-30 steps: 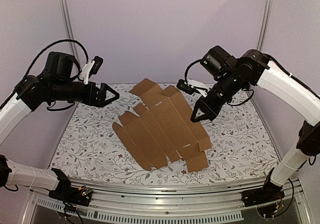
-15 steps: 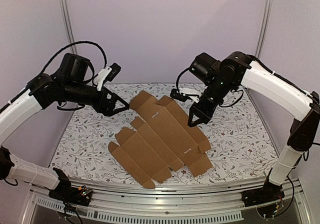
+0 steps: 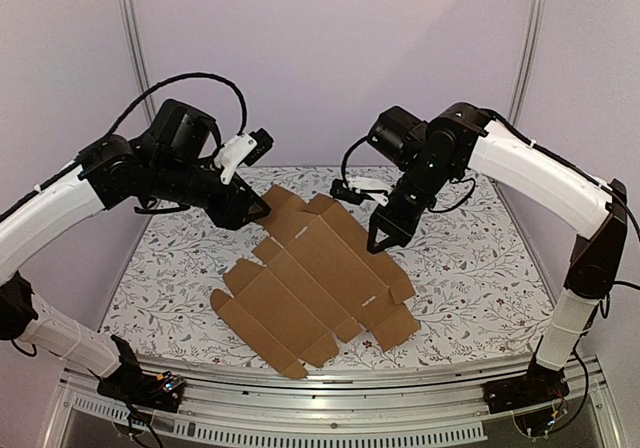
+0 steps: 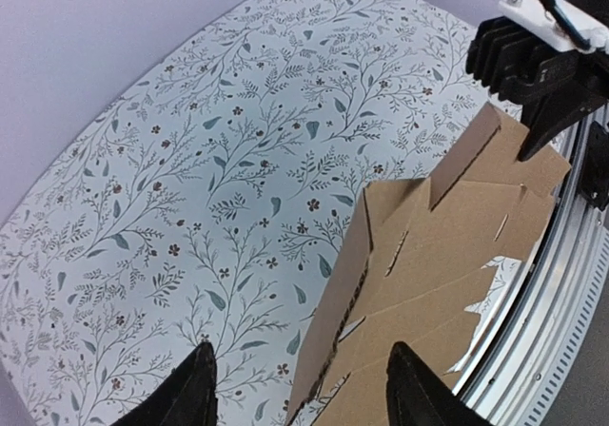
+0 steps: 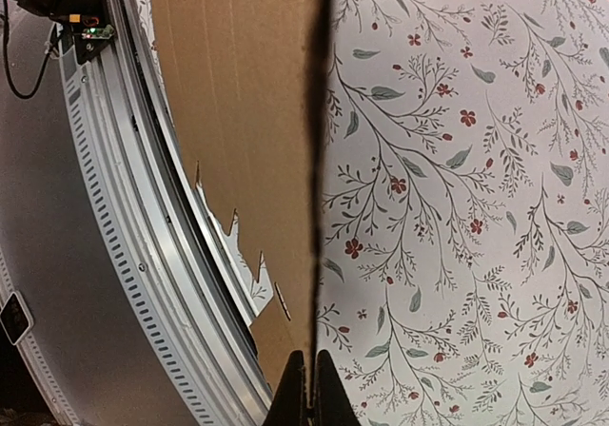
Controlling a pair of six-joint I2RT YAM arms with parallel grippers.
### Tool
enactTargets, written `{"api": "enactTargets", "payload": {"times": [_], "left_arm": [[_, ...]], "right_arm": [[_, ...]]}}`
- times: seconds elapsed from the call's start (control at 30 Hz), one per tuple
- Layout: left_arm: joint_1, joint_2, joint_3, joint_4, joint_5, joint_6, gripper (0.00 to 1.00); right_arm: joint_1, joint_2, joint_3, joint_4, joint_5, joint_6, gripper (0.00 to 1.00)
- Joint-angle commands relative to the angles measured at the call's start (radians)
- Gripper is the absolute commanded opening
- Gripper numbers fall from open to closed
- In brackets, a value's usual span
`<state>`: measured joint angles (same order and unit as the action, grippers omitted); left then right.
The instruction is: Fold the paper box
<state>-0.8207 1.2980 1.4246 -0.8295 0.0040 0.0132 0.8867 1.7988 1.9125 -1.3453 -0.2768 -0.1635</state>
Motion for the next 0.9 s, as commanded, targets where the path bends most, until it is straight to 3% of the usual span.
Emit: {"api": "enactTargets", "payload": {"times": [0.0,0.33,0.47,0.63,0.87], "left_arm": [[-0.023,0.025,0.020,-0.027,-0.065,0.040,0.53],[-0.028,0.042,0.023,-0.007,-0.028,0.040,0.24],[-0.028,0.042,0.024,0.001,-0.025,0.042,0.00],[-0.029,0.030,0.008,0.012,-0.012,0.041,0.00],[-0.029,-0.031,-0.046,0.040,-0.036,0.008,0.00]], "right_arm": [[0.012,0.016,0.044,-0.107,-0.019,-0.022,0.00],[0.022,0.028,0.063,-0.110,-0.015,-0.033,0.00],[0.023,0.032,0.070,-0.112,-0.015,-0.033,0.00],[0.023,0.029,0.076,-0.106,-0.007,-0.030,0.00],[0.022,-0.004,0.059,-0.059,0.071,-0.009,0.24]]}}
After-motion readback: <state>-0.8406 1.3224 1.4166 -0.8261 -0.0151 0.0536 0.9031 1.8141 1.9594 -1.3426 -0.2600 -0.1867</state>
